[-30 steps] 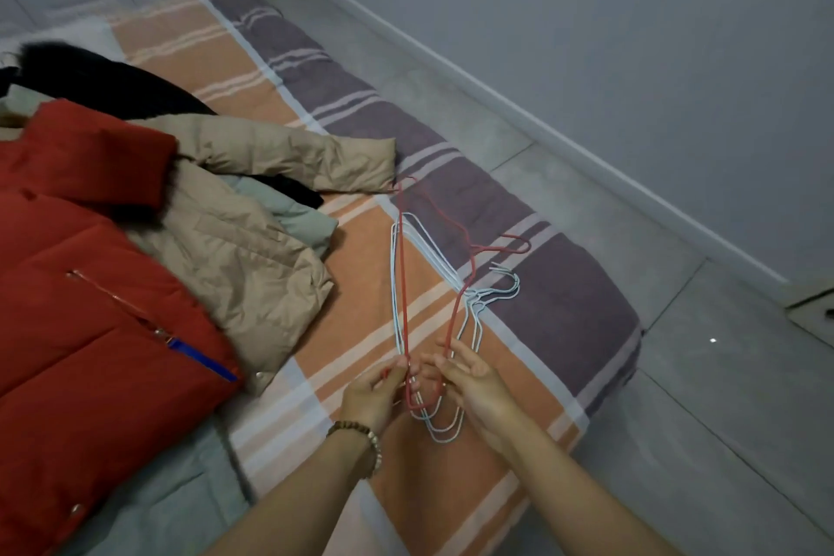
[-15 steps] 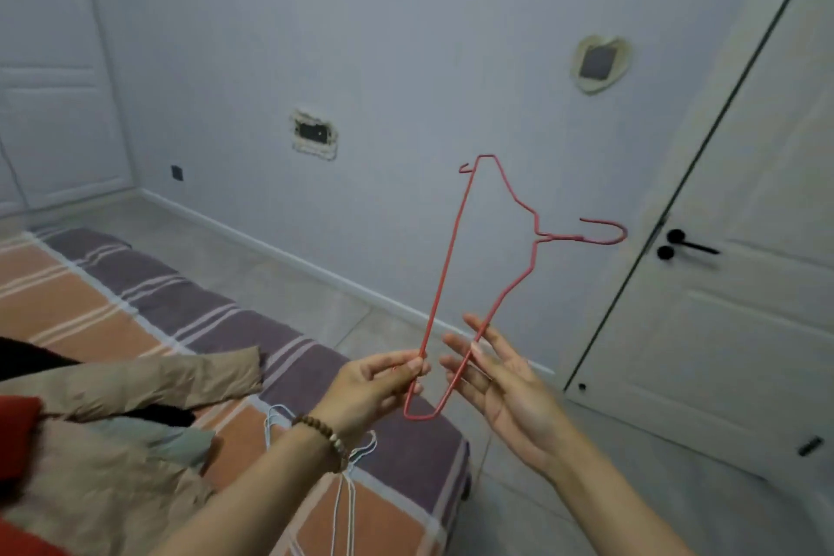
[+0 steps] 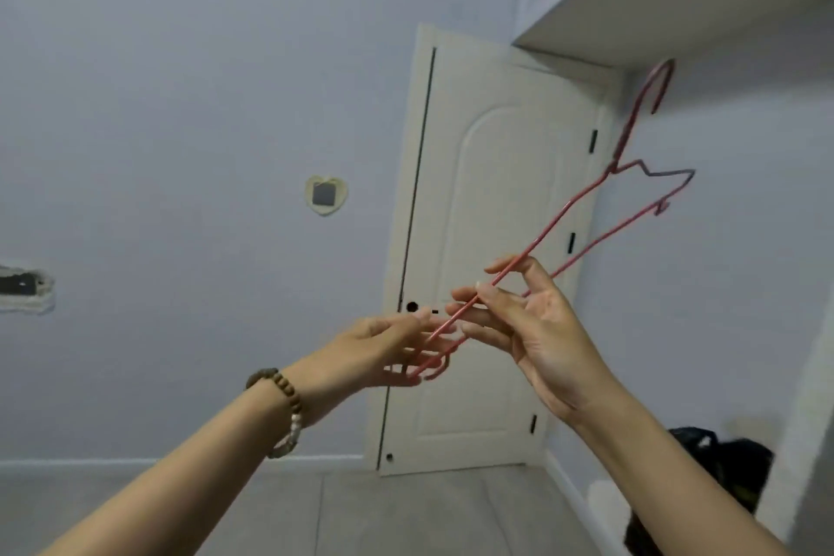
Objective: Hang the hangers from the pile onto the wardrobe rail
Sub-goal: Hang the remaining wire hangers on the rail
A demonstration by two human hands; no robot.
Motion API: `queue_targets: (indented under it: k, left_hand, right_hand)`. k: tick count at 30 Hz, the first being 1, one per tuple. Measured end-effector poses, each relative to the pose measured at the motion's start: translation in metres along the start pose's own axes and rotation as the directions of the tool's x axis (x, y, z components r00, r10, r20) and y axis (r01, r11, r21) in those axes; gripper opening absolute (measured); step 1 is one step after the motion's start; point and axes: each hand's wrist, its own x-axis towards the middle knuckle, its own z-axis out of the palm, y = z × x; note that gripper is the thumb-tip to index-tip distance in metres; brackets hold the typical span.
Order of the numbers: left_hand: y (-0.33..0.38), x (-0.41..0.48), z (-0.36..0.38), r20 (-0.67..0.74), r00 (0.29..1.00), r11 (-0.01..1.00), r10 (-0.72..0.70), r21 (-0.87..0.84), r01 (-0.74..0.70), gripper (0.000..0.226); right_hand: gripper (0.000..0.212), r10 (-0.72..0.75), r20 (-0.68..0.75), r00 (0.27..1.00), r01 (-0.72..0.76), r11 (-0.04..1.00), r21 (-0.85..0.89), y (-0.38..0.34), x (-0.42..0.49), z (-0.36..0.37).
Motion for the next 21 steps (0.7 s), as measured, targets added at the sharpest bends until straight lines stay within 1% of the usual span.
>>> queue_targets:
  k: [4, 8, 11, 15, 19, 21]
  left_hand:
    - [0.031, 0.027, 0.058, 0.173, 0.983, 0.997, 0.068, 0.026, -0.073, 0.028]
    - [0.049, 0.063, 0.125, 0.269, 0.957, 0.991, 0.110, 0.046, -0.127, 0.025]
    - [0.062, 0.088, 0.179, 0.350, 0.927, 0.990, 0.135, -0.006, -0.142, 0.023]
    - [0.083, 0.120, 0.254, 0.417, 0.892, 0.984, 0.175, -0.040, -0.175, 0.022]
    - [0.102, 0.147, 0.322, 0.442, 0.872, 0.978, 0.208, -0.088, -0.189, 0.022]
    - [0.110, 0.160, 0.353, 0.447, 0.867, 0.975, 0.220, -0.095, -0.199, 0.022]
  right_hand:
    - [0.012, -0.038, -0.160, 0.986, 0.016, 0.991, -0.136, -0.042, -0.025, -0.062]
    - [0.013, -0.055, -0.287, 0.956, -0.001, 0.981, -0.193, -0.081, -0.061, -0.129]
    - [0.013, -0.079, -0.357, 0.931, -0.009, 0.971, -0.239, -0.108, -0.086, -0.178]
    - [0.013, -0.138, -0.442, 0.886, -0.014, 0.946, -0.323, -0.144, -0.113, -0.242]
    - [0.013, -0.192, -0.489, 0.851, 0.000, 0.931, -0.365, -0.175, -0.132, -0.300]
    - [0.016, -0.218, -0.502, 0.837, 0.002, 0.919, -0.395, -0.187, -0.139, -0.328]
